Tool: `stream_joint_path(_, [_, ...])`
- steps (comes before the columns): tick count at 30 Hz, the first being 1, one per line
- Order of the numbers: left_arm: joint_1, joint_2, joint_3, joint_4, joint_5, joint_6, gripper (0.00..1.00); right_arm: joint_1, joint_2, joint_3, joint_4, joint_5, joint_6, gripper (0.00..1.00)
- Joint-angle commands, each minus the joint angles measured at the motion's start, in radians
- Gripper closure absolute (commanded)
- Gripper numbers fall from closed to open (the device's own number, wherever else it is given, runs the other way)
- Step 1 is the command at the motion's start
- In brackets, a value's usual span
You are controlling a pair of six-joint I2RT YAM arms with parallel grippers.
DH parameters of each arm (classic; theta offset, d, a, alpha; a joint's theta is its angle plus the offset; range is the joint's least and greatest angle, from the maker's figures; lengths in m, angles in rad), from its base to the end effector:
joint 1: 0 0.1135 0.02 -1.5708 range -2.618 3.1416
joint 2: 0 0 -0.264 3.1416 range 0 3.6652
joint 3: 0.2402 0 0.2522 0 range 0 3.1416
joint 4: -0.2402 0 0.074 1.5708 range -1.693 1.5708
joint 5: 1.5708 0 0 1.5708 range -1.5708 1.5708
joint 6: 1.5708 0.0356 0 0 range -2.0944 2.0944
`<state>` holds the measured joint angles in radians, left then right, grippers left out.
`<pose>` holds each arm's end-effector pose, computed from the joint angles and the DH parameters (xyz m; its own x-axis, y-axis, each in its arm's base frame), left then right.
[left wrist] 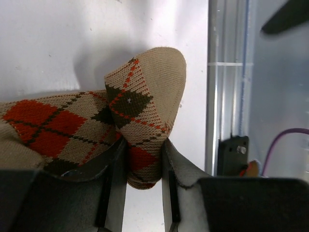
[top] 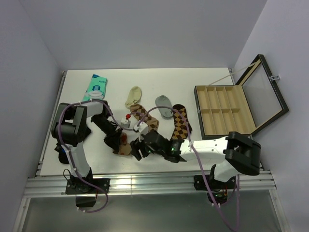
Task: Roll the socks
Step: Roll the sock at the center of the board.
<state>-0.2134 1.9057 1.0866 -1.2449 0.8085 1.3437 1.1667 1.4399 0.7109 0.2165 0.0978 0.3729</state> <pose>0.2596 -0.0826 0.1380 -0.3774 0.7702 -0.5141 0.7963 -0.0135 -0.6047 0.1226 0.2778 0.2032 -0.5007 -0.2488 -0.8291 -0.7508 0.6016 0.2729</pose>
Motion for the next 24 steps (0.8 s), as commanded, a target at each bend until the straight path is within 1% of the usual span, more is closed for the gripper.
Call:
stream_joint_path(1, [0.005,0.055,0.051,-0.126,-0.005,0.066,1.00,0.051,0.071,0.074,0.076,0.088,-0.149,0.29])
stream_joint_path(5, [0.005,0.090,0.059,-0.125,-0.019,0.054,1.00,0.100,0.148,0.159,0.064,0.123,-0.216,0.28])
stream_joint_path(10, [0.005,0.107,0.070,-0.126,-0.023,0.041,1.00,0.154,0.293,0.275,0.004,0.181,-0.296,0.28])
stream_joint_path(16, [0.005,0.118,0.070,-0.126,-0.020,0.040,1.00,0.198,0.387,0.346,-0.014,0.252,-0.361,0.27])
stream_joint_path(20, [0.006,0.116,0.070,-0.126,-0.023,0.038,1.00,0.223,0.433,0.355,-0.016,0.289,-0.386,0.27])
stream_joint_path(24, [0.006,0.116,0.067,-0.126,-0.023,0.041,1.00,0.241,0.488,0.374,0.009,0.393,-0.419,0.27])
